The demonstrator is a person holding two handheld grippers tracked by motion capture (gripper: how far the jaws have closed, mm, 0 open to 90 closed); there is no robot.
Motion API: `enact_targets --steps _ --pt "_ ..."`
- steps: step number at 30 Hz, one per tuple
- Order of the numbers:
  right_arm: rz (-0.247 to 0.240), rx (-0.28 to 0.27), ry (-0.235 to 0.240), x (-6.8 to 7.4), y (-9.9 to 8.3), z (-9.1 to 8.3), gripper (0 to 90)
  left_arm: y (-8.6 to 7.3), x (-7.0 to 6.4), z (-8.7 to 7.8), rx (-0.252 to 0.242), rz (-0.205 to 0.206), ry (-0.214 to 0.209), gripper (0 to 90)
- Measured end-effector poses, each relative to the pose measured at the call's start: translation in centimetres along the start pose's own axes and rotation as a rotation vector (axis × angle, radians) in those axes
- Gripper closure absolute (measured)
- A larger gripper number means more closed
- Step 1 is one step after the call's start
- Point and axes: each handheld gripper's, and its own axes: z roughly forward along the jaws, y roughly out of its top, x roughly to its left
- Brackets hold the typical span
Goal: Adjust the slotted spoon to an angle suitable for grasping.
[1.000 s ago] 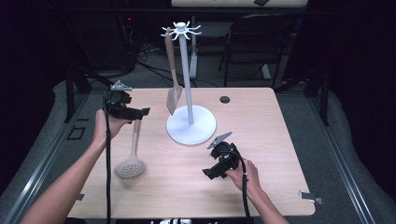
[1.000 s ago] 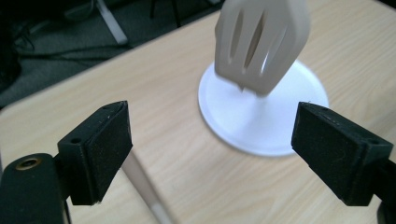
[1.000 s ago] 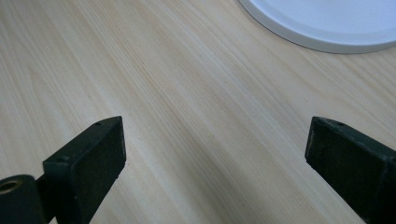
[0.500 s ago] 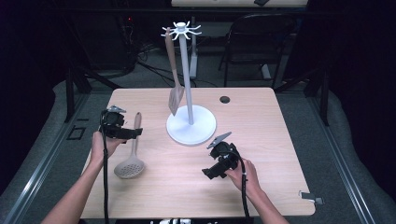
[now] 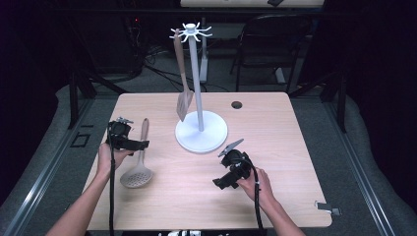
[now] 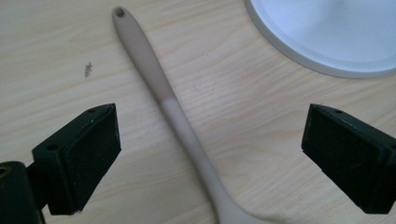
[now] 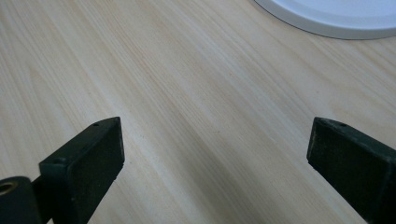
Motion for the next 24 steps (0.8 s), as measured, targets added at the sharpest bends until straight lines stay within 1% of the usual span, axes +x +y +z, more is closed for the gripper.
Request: enact_targets --steps 1,2,5,7,8,9,10,11,13,16,17,18,20,22,24 --pt "0.003 0.002 -0.008 0.0 0.0 0.0 3.7 -0.2 0.0 0.2 -0.01 0.002 0.018 7.0" --pt "0.009 -0.007 -0.014 0.0 0.0 0.0 3.8 -0.3 0.1 0.6 -0.008 0.008 0.03 12.1" --pt "0.006 -0.001 -0.013 -0.1 0.0 0.0 3.8 -0.8 0.2 1.9 0.031 -0.02 0.017 17.9" --pt "-0.004 0.008 -0.016 0.0 0.1 0.1 3.9 -0.9 0.3 2.7 0.058 -0.024 0.015 29.6" --pt "-0.007 0.011 -0.017 0.0 0.1 0.2 4.0 -0.9 0.3 2.9 0.058 -0.032 0.017 30.6" --pt "-0.003 0.01 -0.017 0.1 0.1 0.3 4.1 -0.8 0.3 3.1 0.063 -0.031 0.019 35.7" --pt "-0.005 0.014 -0.022 0.1 0.1 0.3 4.2 -0.8 0.3 3.3 0.066 -0.028 0.023 38.8" --pt "-0.008 0.016 -0.023 0.1 0.1 0.3 4.3 -0.8 0.2 3.5 0.068 -0.033 0.022 40.8" --pt "-0.009 0.016 -0.026 0.2 0.1 0.3 4.5 -0.8 0.1 3.8 0.079 -0.033 0.033 46.6" --pt "-0.009 0.02 -0.026 0.1 0.1 0.3 4.6 -0.9 0.2 4.2 0.094 -0.03 0.049 52.7" --pt "-0.008 0.022 -0.022 0.1 0.1 0.4 4.6 -0.9 0.3 4.4 0.096 -0.036 0.048 54.8" --pt "-0.005 0.017 -0.024 0.2 0.0 0.4 4.7 -1.0 0.4 4.6 0.108 -0.028 0.055 56.8" --pt "-0.011 0.019 -0.025 0.2 0.1 0.5 4.7 -1.1 0.5 4.7 0.119 -0.026 0.062 59.6" --pt "-0.017 0.03 -0.026 0.2 0.1 0.4 4.9 -1.2 0.7 4.8 0.119 -0.027 0.065 62.2" --pt "-0.016 0.028 -0.023 0.3 0.1 0.4 4.9 -1.2 0.8 4.9 0.122 -0.031 0.063 64.8"
